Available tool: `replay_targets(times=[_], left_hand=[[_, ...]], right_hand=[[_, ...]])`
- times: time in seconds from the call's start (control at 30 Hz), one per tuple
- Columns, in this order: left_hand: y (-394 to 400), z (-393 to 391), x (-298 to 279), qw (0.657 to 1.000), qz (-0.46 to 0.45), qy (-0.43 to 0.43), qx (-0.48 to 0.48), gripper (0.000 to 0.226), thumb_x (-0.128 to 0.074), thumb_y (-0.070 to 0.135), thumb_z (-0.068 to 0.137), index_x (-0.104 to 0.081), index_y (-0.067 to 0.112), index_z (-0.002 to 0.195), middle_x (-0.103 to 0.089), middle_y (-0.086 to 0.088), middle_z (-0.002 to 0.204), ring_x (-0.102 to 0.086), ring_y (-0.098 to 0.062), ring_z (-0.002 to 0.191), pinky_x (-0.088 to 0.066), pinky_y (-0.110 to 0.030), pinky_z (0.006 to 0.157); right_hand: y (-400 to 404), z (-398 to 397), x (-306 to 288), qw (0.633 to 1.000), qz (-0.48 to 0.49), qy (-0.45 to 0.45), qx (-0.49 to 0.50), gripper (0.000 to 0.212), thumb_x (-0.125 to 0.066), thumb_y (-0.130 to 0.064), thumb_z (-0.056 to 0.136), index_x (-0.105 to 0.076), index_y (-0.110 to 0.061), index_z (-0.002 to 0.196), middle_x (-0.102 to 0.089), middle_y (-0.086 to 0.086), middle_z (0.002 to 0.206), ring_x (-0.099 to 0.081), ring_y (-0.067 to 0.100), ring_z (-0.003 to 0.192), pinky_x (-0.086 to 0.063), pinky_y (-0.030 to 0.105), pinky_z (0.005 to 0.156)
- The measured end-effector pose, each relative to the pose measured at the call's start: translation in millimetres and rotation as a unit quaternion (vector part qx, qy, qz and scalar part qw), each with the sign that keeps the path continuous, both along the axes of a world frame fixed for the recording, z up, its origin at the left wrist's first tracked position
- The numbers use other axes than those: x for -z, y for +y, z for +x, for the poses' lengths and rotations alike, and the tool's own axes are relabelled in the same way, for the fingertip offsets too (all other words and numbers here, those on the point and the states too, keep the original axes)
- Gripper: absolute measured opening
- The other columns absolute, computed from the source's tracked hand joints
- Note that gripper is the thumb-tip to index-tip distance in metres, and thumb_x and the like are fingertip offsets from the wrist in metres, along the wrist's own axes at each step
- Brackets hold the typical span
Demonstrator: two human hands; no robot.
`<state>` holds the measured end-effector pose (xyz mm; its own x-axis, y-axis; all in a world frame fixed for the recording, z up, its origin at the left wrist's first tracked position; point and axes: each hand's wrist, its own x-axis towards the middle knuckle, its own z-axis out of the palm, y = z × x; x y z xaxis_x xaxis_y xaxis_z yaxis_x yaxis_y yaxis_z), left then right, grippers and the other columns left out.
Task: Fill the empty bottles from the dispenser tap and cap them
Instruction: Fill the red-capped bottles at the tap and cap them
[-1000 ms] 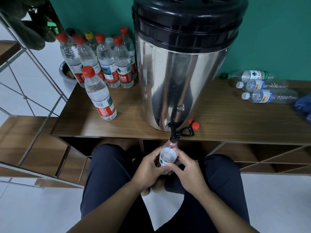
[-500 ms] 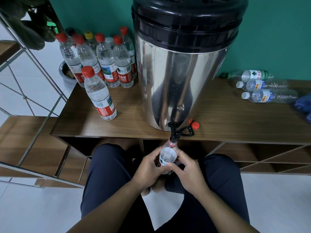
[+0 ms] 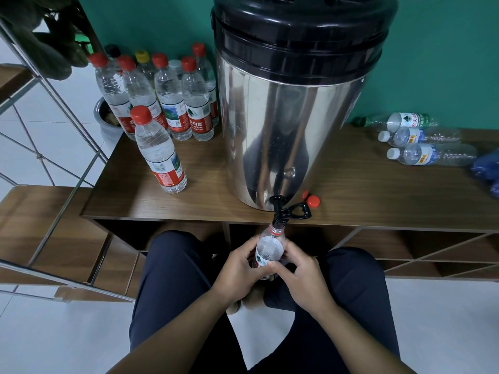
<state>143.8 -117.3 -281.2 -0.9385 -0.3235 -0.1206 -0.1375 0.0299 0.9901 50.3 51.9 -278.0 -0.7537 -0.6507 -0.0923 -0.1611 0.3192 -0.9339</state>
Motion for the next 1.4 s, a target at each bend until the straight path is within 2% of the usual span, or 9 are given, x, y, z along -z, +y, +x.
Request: replay_targets(times=[0.3, 0.6, 0.7, 0.83, 1.0, 1.4], left_hand=[[0.1, -0.2, 0.9, 1.0, -0.005, 0.001, -0.002, 0.06, -0.09, 0.02, 0.096, -0.065, 0.027, 0.149, -0.076, 0.003, 0.139, -0.07, -0.021, 0.134, -0.053, -0.05, 0.117], [0.4, -0.4, 2.0, 1.0, 0.003, -0.005, -0.005, 0.06, -0.09, 0.015, 0.095, -0.066, 0.027, 0.149, -0.077, 0.0, 0.134, -0.072, -0.028, 0.129, -0.056, -0.054, 0.112], [0.4, -0.2, 1.6, 1.0, 0.003, 0.0, -0.005, 0.06, -0.09, 0.016, 0.096, -0.065, 0.027, 0.15, -0.077, 0.0, 0.135, -0.072, -0.026, 0.13, -0.057, -0.05, 0.112], [0.5, 0.0, 1.6, 1.0, 0.014, 0.002, -0.006, 0.059, -0.089, 0.015, 0.096, -0.066, 0.027, 0.149, -0.078, -0.002, 0.131, -0.072, -0.035, 0.126, -0.061, -0.045, 0.106], [0.2, 0.1, 0.6, 1.0, 0.002, 0.0, -0.004, 0.06, -0.089, 0.017, 0.096, -0.065, 0.028, 0.15, -0.077, 0.001, 0.134, -0.072, -0.024, 0.129, -0.058, -0.046, 0.111], [-0.5, 0.0, 0.4, 1.0, -0.018, 0.0, 0.001, 0.061, -0.088, 0.014, 0.097, -0.064, 0.028, 0.151, -0.075, 0.002, 0.14, -0.069, -0.021, 0.135, -0.053, -0.054, 0.117]], right_hand=[[-0.2, -0.6, 0.4, 1.0, 0.002, 0.001, -0.001, 0.05, -0.082, -0.016, 0.099, -0.069, -0.032, 0.145, -0.082, -0.013, 0.118, -0.079, 0.014, 0.111, -0.063, 0.046, 0.1], [-0.4, -0.2, 0.9, 1.0, -0.009, -0.008, -0.002, 0.051, -0.081, -0.013, 0.099, -0.069, -0.032, 0.145, -0.082, -0.012, 0.118, -0.079, 0.016, 0.11, -0.064, 0.047, 0.1], [-0.6, -0.6, 1.6, 1.0, -0.009, -0.009, -0.003, 0.05, -0.081, -0.014, 0.099, -0.07, -0.032, 0.144, -0.082, -0.011, 0.117, -0.079, 0.016, 0.109, -0.064, 0.048, 0.099], [-0.8, -1.8, 4.7, 1.0, -0.004, -0.008, 0.0, 0.047, -0.082, -0.017, 0.098, -0.071, -0.031, 0.142, -0.083, -0.011, 0.115, -0.08, 0.016, 0.105, -0.064, 0.049, 0.098], [-0.6, -1.7, 5.0, 1.0, -0.004, -0.005, 0.0, 0.051, -0.083, -0.017, 0.098, -0.069, -0.033, 0.145, -0.082, -0.012, 0.118, -0.079, 0.015, 0.106, -0.064, 0.046, 0.099], [-0.9, -1.4, 3.0, 1.0, -0.003, -0.005, -0.004, 0.053, -0.082, -0.017, 0.099, -0.068, -0.035, 0.147, -0.081, -0.012, 0.12, -0.079, 0.015, 0.107, -0.064, 0.047, 0.099]])
